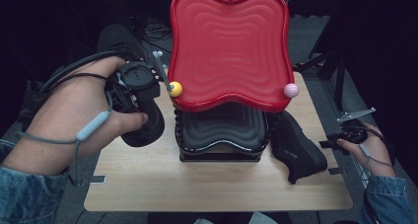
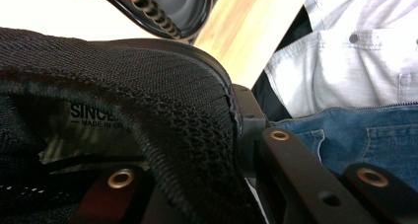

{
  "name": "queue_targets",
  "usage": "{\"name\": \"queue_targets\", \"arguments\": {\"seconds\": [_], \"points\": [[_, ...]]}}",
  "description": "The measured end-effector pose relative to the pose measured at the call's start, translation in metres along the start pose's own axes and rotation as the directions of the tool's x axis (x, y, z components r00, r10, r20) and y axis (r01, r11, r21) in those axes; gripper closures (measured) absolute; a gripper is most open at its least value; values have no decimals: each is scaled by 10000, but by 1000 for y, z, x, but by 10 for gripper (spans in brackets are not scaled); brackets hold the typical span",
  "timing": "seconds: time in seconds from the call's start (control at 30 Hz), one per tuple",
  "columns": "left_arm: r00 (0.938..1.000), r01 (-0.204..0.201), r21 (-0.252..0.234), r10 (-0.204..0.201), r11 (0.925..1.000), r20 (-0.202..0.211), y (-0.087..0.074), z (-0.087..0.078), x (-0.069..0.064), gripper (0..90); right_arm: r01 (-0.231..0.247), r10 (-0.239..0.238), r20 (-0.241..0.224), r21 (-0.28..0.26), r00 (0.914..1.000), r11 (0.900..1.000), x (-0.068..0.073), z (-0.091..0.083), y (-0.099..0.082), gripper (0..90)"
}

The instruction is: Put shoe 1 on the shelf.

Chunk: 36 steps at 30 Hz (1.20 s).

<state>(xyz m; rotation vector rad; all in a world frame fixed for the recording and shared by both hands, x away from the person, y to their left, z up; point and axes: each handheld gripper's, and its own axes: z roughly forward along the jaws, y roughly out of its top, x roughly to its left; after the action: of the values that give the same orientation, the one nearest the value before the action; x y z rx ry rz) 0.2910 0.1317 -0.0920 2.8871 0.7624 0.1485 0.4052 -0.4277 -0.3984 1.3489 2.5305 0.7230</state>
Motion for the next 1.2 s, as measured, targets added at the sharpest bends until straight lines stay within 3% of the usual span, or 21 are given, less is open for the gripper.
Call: {"name": "queue_targets", "arguments": {"seconds": [0.53, 0.77, 1.2], "points": [[9954, -489, -854, 416, 9951, -861, 10, -31, -10, 863, -145, 139, 237, 283, 9996, 9995, 2, -5, -17, 514], [9934, -901, -932, 828, 9916, -791, 24, -36, -12, 863, -214, 206, 276, 309, 9994, 9993, 3, -6, -21, 514], [9823, -1763, -812, 1700, 9810, -783, 58, -41, -13, 862, -229, 224, 220, 240, 9995, 9994, 1, -8, -26, 514]]}}
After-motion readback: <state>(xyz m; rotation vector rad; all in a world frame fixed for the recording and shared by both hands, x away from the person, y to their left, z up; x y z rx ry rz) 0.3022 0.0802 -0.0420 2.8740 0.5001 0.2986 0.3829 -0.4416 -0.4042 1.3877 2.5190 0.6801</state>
